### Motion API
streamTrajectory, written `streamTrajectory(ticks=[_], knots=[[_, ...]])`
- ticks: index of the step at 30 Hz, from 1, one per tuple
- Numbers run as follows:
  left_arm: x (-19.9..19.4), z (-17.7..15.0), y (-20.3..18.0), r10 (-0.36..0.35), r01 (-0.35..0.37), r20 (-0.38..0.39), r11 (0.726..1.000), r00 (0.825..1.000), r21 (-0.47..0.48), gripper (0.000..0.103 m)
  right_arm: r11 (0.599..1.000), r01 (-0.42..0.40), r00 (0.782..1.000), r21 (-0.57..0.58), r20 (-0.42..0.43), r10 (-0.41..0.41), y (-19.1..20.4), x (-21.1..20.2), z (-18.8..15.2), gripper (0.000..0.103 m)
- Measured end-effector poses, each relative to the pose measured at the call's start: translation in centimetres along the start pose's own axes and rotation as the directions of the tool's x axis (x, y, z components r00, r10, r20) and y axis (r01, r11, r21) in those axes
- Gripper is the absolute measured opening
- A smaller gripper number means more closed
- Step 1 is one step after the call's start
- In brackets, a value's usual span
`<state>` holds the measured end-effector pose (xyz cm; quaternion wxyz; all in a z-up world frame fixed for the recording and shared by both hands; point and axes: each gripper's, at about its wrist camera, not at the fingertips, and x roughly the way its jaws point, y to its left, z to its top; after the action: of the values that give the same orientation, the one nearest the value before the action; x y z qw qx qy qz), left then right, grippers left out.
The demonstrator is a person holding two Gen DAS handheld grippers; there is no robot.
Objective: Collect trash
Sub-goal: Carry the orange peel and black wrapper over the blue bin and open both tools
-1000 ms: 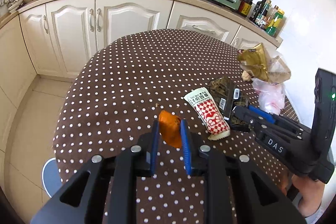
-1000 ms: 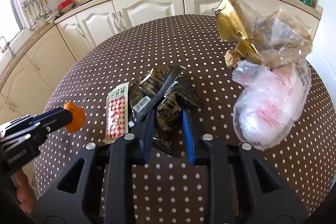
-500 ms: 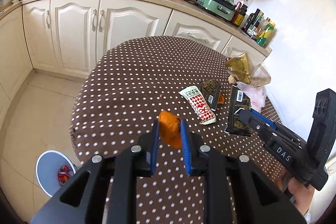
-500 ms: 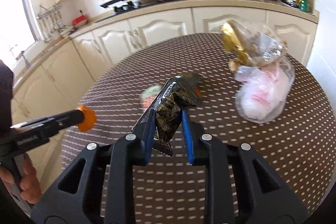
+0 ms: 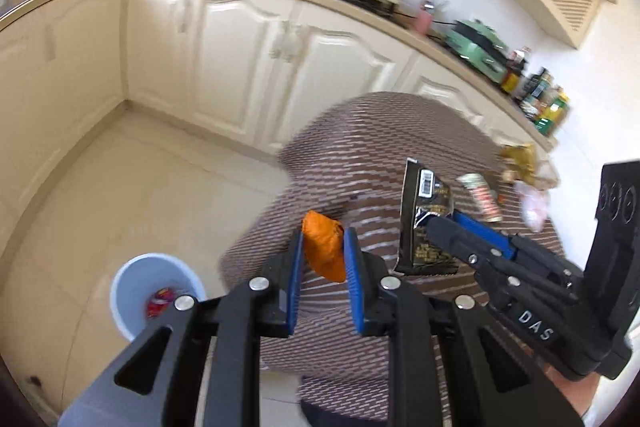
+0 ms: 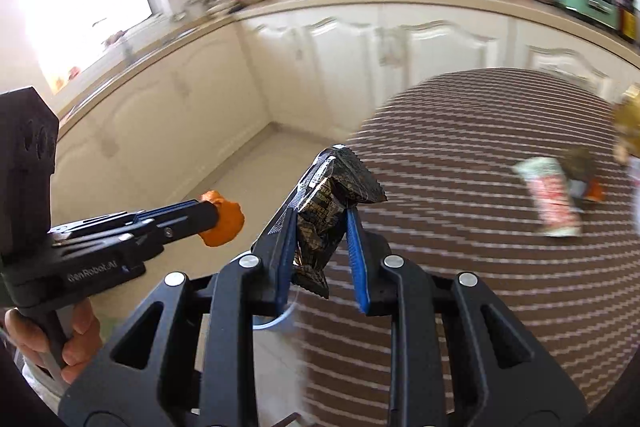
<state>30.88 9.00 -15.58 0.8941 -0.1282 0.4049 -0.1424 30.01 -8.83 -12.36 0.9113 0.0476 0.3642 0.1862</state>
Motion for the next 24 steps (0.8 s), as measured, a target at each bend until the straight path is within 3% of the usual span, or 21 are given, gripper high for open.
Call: streamTrajectory(ticks=[6, 11, 18, 24], knots=[[-0.6, -2.3, 9.9, 0.114, -0.116, -0.018, 0.986, 0.993, -0.12, 0.019, 0.992, -0.088, 0.992, -0.088, -0.099, 0.08, 7.8, 6.8, -0.7, 0.025], [1.6, -4.7, 16.3, 0.177, -0.19, -0.082, 0.961, 0.981, -0.199, 0.019, 0.983, -0.137, 0.973, -0.12, -0.204, 0.111, 12.3, 13.4, -2.7, 0.025], [8.3, -8.1, 24.4, 0.208, -0.272, -0.233, 0.916, 0.95, -0.294, 0.019, 0.98, -0.165, 0.917, -0.113, -0.384, 0.111, 14.6, 23.8, -7.1, 0.025], [12.9, -9.9, 28.3, 0.218, -0.32, -0.311, 0.889, 0.925, -0.327, 0.02, 0.983, -0.16, 0.867, -0.088, -0.488, 0.097, 14.6, 30.6, -10.0, 0.025]])
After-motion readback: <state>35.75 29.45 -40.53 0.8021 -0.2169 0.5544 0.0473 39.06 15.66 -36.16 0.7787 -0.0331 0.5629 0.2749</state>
